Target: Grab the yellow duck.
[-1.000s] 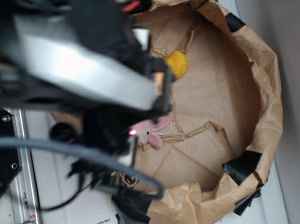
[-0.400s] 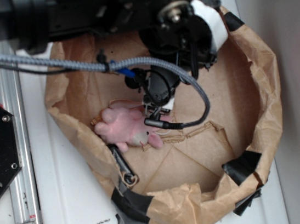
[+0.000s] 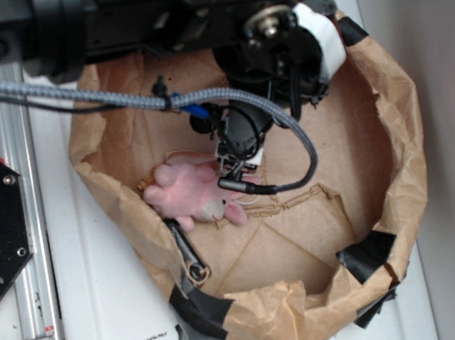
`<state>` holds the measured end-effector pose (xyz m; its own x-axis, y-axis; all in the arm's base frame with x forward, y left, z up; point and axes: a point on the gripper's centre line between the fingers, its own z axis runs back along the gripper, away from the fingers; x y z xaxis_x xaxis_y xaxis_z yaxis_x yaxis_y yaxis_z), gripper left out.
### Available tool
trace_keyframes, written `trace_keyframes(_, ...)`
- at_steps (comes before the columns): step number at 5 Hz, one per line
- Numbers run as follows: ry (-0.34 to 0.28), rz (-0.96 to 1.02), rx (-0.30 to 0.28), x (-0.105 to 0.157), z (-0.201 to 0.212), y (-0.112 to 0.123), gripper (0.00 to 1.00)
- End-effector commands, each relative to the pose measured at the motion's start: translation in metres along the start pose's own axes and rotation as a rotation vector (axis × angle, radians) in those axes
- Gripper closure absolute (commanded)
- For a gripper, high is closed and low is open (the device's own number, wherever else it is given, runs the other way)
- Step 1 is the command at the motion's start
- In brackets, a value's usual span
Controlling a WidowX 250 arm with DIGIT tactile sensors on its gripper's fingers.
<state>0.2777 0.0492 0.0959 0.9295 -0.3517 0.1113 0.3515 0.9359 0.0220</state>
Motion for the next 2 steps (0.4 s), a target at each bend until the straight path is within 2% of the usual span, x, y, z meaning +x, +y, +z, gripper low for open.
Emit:
trace_keyframes(1,-0.038,-0.007,0.028,0.0080,0.0095,-0.0024,0.00)
trace_keyframes(2,-0.053,-0.032,-0.025,0.0109,0.0045,-0.0106,0.00)
